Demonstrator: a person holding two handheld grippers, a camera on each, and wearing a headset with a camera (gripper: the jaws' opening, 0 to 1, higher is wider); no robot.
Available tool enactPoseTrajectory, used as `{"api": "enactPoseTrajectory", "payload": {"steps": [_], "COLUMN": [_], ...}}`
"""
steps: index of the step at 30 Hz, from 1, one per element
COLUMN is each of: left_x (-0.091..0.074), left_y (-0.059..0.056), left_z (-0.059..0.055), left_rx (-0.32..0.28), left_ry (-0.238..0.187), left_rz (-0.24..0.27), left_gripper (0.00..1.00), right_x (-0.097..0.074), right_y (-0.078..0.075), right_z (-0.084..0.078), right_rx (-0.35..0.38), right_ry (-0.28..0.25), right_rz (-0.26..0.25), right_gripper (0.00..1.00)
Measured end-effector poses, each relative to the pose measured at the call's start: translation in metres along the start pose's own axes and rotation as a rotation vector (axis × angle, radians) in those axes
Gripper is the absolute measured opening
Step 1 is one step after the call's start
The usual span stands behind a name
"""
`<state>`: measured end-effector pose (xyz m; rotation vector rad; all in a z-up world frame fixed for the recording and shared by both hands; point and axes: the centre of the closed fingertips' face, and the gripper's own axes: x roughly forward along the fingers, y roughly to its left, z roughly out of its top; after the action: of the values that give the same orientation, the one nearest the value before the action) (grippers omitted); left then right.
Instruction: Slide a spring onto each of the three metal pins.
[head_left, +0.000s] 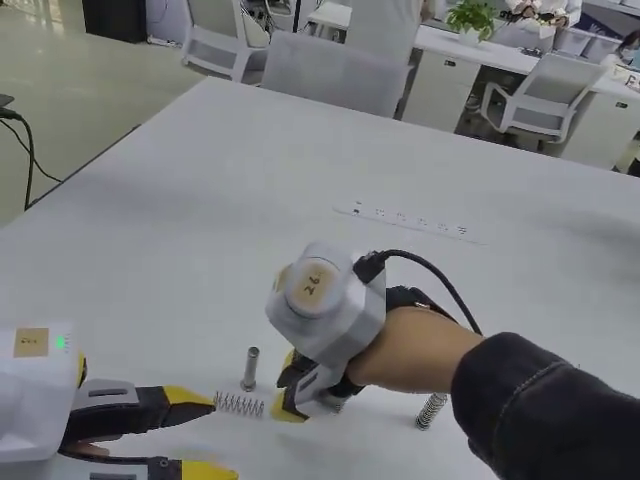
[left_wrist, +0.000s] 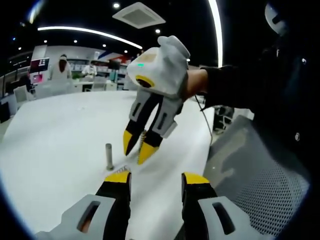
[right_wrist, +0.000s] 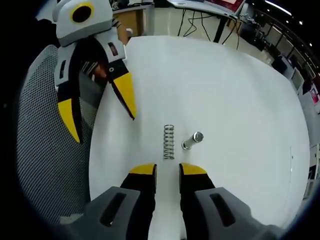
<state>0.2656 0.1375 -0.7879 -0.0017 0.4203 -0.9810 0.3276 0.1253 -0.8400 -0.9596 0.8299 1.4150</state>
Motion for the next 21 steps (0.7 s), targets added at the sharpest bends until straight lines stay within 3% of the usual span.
{"api": "enactPoseTrajectory", "payload": {"steps": [21], "left_x": [-0.003], "left_y": [0.004], "left_z": [-0.005], "left_rx": [-0.011], "left_ry": [0.003], "left_rz": [0.01], "left_gripper": [0.34], "right_x": [0.025], "right_y": [0.0], "right_z": [0.005], "right_rx": [-0.009], "right_ry": [0.007], "right_rz": [0.005], "right_gripper": [0.13]}}
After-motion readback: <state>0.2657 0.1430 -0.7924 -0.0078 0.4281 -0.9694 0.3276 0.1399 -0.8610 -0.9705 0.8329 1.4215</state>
